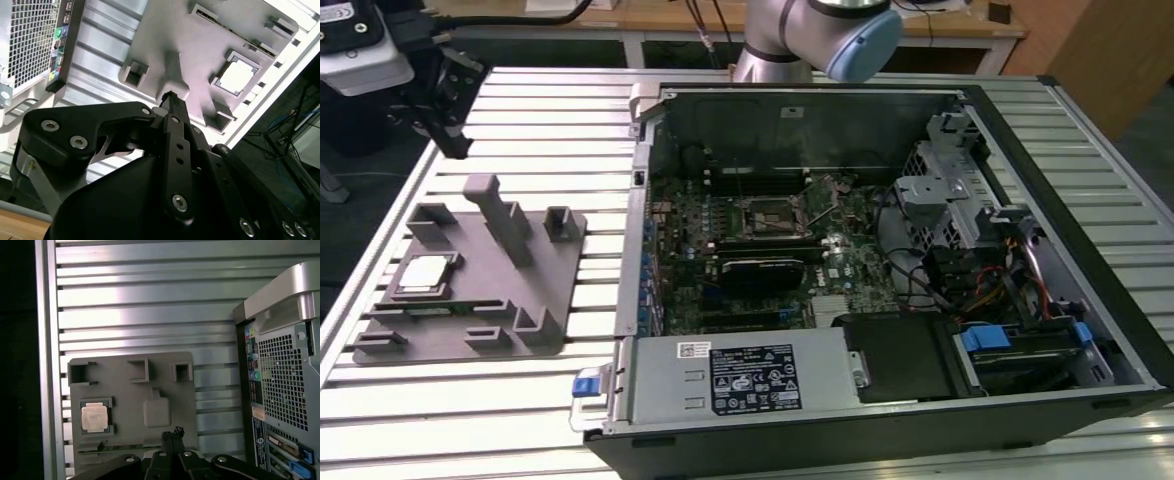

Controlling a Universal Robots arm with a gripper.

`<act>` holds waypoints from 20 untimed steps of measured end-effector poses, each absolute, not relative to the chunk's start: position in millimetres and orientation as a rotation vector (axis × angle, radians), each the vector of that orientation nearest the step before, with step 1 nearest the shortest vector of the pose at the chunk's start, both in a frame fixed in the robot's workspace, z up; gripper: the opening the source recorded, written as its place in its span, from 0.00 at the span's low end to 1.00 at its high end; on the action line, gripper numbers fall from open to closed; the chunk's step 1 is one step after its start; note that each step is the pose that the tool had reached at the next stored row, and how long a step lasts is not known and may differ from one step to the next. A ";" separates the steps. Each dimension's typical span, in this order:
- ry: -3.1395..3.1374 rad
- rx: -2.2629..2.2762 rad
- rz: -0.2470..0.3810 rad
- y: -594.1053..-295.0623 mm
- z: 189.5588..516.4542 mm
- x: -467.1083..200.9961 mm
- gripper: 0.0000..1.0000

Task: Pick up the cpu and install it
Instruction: 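Reach for the cpu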

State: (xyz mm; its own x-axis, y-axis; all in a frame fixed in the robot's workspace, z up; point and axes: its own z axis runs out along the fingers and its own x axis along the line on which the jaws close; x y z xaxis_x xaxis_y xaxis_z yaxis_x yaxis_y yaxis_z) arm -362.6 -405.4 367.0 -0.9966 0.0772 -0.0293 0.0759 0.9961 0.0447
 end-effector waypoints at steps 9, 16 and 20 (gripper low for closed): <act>3.108 0.119 0.068 -405.3 359.4 -382.7 0.11; 3.108 0.119 0.068 -405.4 353.1 -394.0 0.11; 3.108 0.119 0.068 -405.4 349.9 -398.5 0.11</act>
State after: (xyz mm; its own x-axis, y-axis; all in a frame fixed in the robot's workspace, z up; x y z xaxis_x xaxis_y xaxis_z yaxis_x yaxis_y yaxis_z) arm -398.5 -405.4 349.9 -0.9966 0.0772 -0.0292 0.0758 0.9961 0.0447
